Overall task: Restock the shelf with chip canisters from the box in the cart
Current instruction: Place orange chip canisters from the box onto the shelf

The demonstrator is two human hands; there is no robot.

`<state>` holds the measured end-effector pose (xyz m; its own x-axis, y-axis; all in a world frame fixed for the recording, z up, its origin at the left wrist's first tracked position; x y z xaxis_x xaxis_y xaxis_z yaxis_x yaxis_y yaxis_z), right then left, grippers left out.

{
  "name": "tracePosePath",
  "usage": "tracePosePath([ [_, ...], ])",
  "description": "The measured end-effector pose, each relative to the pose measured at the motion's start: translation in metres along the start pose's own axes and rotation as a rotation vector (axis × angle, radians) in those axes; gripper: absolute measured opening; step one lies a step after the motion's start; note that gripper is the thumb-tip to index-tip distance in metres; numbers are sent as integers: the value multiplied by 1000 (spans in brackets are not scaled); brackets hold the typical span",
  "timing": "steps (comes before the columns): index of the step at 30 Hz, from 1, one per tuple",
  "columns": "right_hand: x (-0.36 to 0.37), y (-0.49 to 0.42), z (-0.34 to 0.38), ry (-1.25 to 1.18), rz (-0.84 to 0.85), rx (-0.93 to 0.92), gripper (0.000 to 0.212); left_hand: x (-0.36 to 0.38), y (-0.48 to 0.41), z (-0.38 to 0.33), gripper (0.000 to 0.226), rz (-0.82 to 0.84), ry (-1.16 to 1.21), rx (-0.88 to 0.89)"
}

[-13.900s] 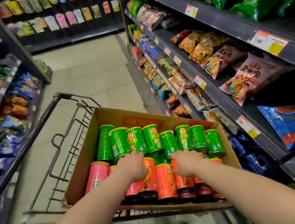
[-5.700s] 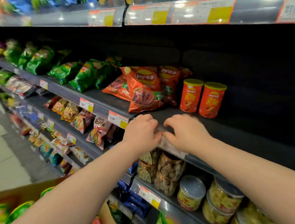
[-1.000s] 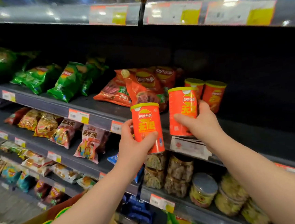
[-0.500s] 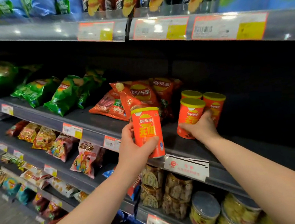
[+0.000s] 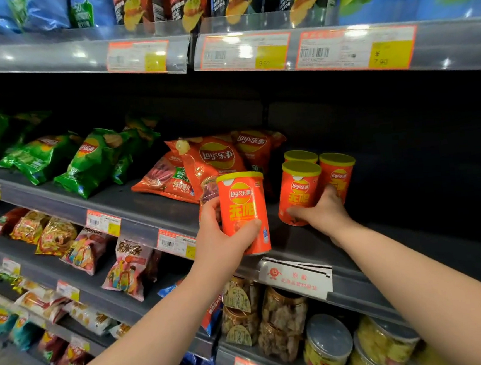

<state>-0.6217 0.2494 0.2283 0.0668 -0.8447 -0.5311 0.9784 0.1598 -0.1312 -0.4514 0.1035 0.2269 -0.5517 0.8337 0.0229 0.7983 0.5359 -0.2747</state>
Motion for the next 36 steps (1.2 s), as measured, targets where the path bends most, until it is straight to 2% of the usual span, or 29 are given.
tracePosePath([
  [2,-9,5,-1,34,-49,-1,81,5,-2,0,56,20,-6,11],
  [5,-22,25,9,-6,-60,-51,50,17,-3,-1,61,79,26,31],
  [8,-22,53,19,-203,192,-83,37,34,-3,-2,64,127,-4,77],
  [11,-20,70,21,-246,343,-82,47,52,-2,0,74,172,-88,101],
  [15,-34,69,12,-237,277,-72,50,66,1,-1,83,282,-274,182],
  [20,-54,53,-5,-261,102,-26,51,54,-2,13,77,311,-1037,445],
  [22,-58,46,-12,-221,60,-11,53,51,-4,29,72,339,-1196,576],
  [26,-59,31,-22,-209,32,14,55,46,-3,48,50,197,-1184,800],
  [28,-58,27,-21,-189,44,7,58,45,-4,48,49,166,-1176,825],
  [32,-55,22,-26,-146,49,20,80,45,-5,49,49,137,-1170,854],
  [36,-56,15,-28,-171,51,21,76,46,-4,49,50,138,-1178,834],
])
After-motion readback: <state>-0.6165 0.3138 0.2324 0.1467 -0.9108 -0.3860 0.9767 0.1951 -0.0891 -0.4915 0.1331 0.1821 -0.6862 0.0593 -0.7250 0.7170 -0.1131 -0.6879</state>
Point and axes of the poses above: each hand's wrist, its own y-axis away from the middle knuckle, its own x-axis out of the palm, z = x × y, the point moved 4 cm from there along -y, towards the middle knuckle, and after that the axes turned 3 degrees about x, right-handed, at the moved point
